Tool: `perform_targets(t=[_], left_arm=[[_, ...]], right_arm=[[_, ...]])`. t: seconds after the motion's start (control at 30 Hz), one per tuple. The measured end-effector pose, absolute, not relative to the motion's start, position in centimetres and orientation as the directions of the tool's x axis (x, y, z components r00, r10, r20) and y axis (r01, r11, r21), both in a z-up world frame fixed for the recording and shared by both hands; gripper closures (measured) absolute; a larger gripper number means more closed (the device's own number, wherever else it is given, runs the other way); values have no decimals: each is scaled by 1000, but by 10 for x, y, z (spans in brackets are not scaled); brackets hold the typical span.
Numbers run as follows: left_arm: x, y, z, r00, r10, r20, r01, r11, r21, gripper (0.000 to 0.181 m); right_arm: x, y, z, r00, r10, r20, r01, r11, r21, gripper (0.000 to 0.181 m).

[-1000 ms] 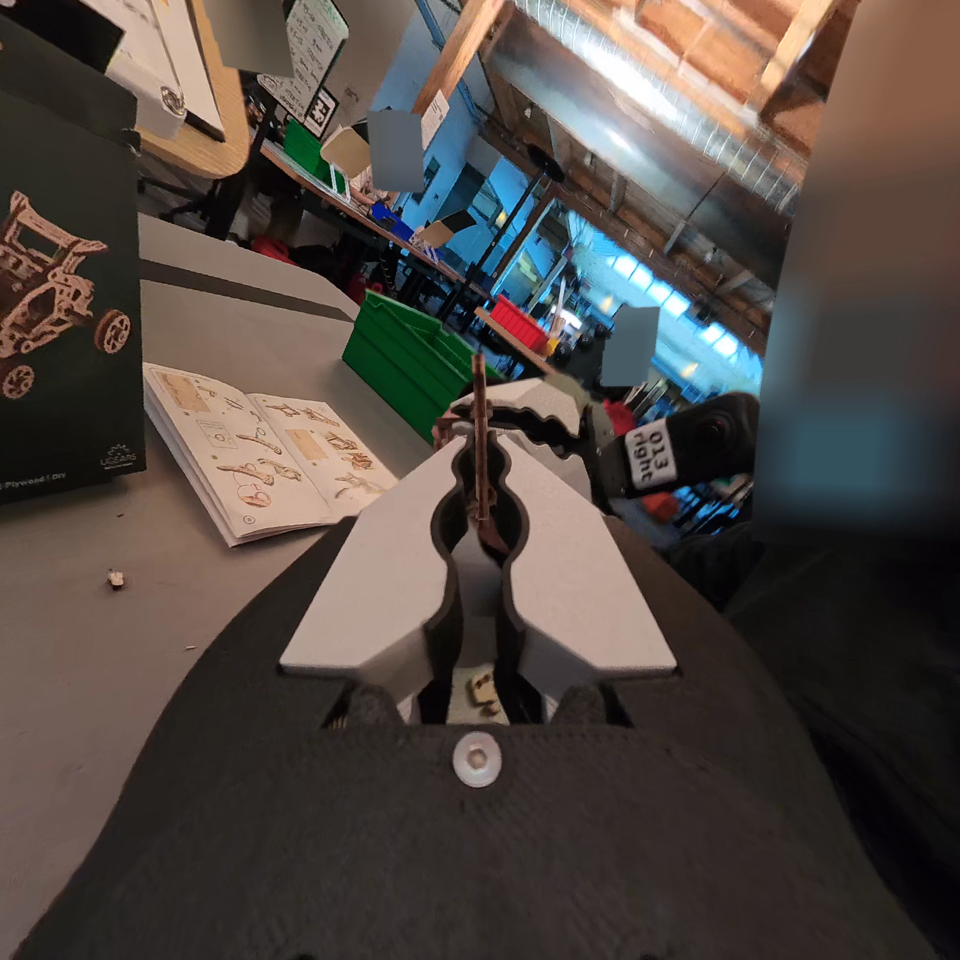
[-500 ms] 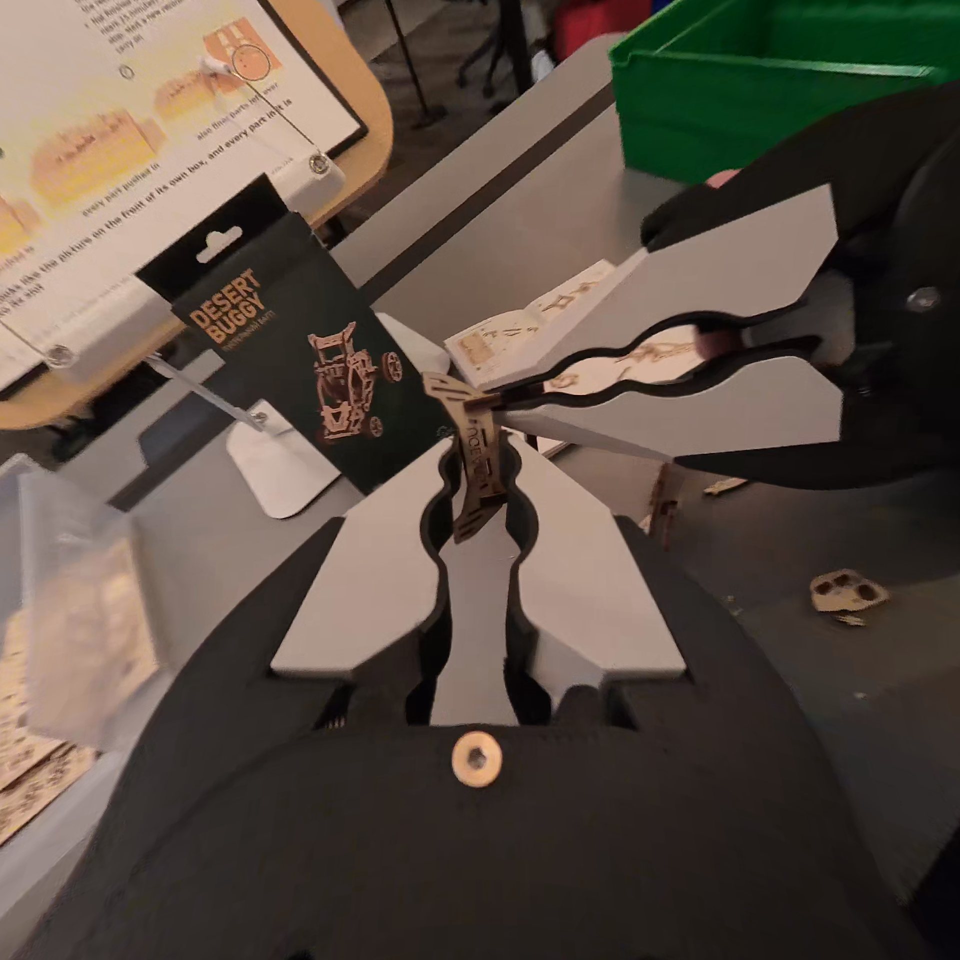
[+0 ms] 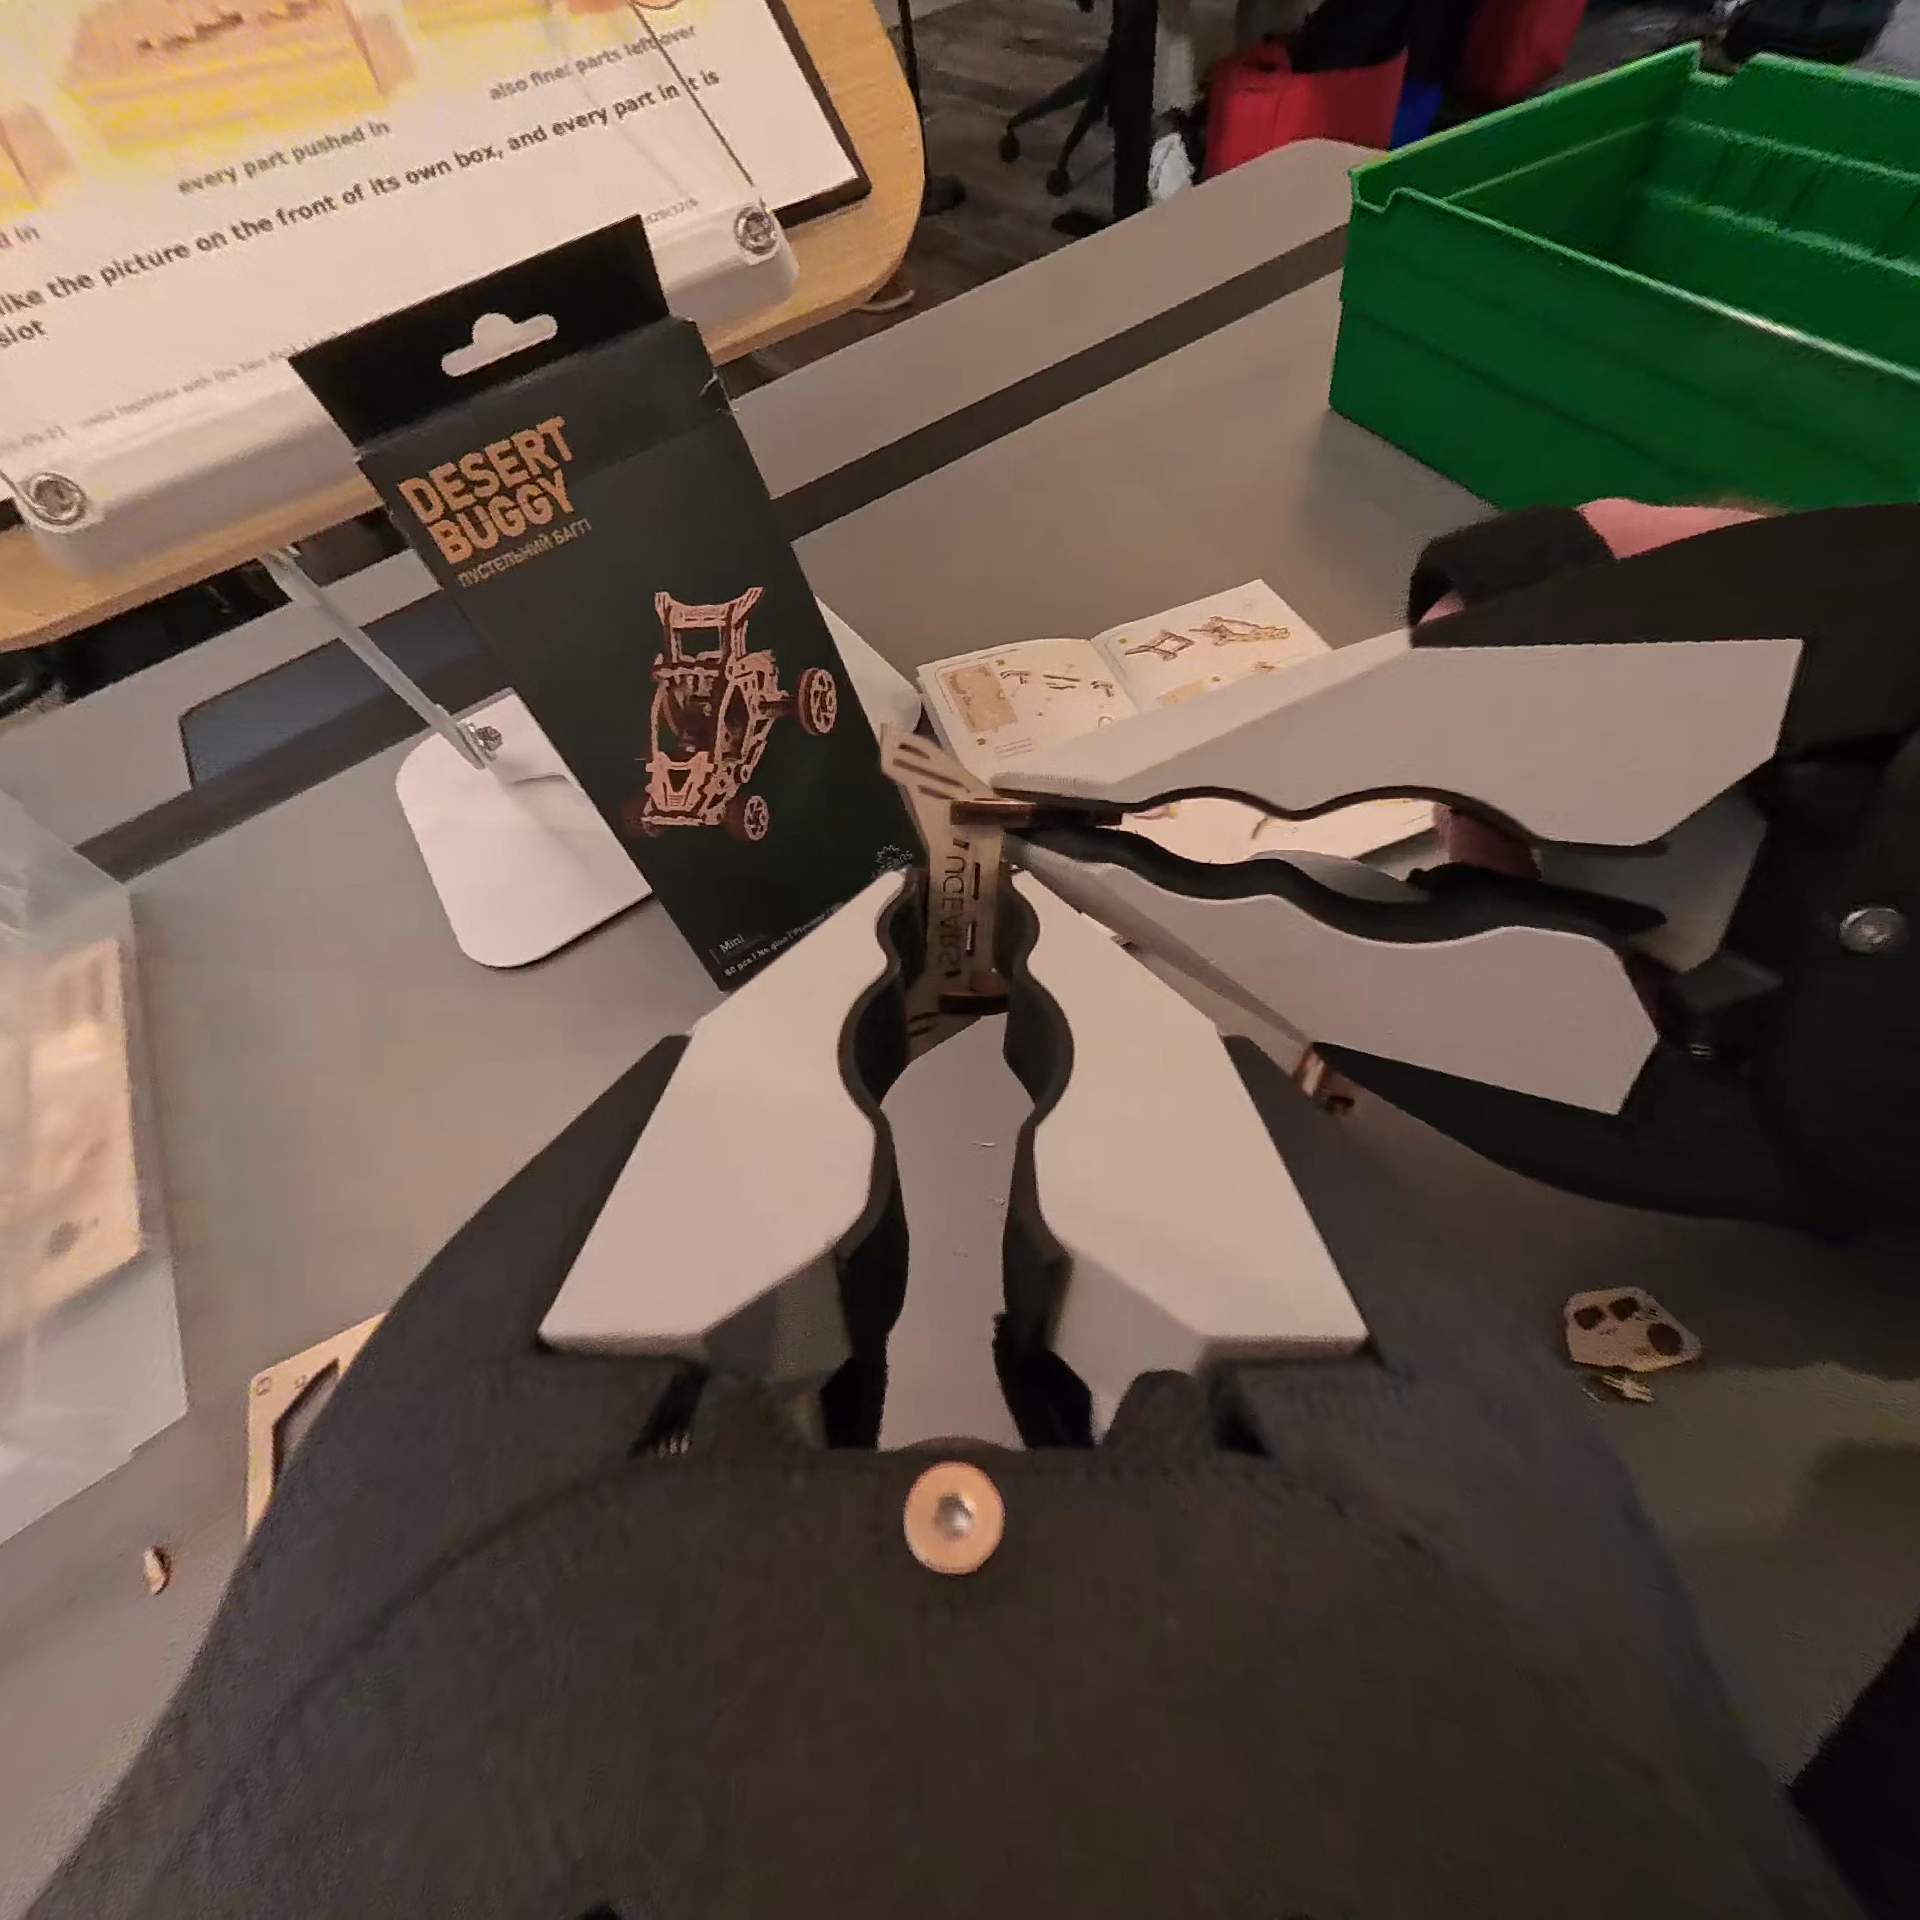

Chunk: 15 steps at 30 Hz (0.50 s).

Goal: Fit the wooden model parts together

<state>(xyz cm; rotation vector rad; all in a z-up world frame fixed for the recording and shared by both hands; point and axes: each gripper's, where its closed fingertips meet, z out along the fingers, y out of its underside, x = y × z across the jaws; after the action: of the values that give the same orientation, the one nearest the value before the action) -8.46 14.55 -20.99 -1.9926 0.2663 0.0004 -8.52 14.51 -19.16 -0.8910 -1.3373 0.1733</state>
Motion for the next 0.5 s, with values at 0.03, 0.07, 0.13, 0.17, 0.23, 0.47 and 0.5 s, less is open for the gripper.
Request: perform_targets(t=[0.03, 0.07, 0.13, 0.17, 0.23, 0.47, 0.5], left_arm=[[-85, 146, -209, 977, -190, -102, -171, -396, -902, 171], [-86, 146, -207, 980, -187, -74, -144, -393, -908, 171], [-99, 147, -205, 987, -144, -66, -117, -385, -915, 171], [-99, 148, -203, 988, -154, -24, -82, -386, -919, 171], [-96, 147, -203, 979, -163, -120, -174, -379, -909, 171], [-96, 146, -207, 971, -217, -98, -177, -384, -906, 171], [-97, 146, -207, 974, -218, -67, -149, -384, -911, 171]], right_arm=[[-86, 146, -191, 273, 588, 762, 369, 667, -647, 181], [-87, 145, -190, 276, 591, 758, 365, 665, -652, 181], [-89, 141, -191, 273, 589, 761, 361, 670, -648, 181], [-90, 139, -190, 275, 581, 766, 356, 678, -643, 181], [-92, 141, -187, 280, 614, 738, 337, 657, -675, 181], [-94, 150, -194, 257, 685, 681, 316, 607, -729, 179], [-94, 152, -195, 257, 688, 679, 316, 604, -732, 179]])
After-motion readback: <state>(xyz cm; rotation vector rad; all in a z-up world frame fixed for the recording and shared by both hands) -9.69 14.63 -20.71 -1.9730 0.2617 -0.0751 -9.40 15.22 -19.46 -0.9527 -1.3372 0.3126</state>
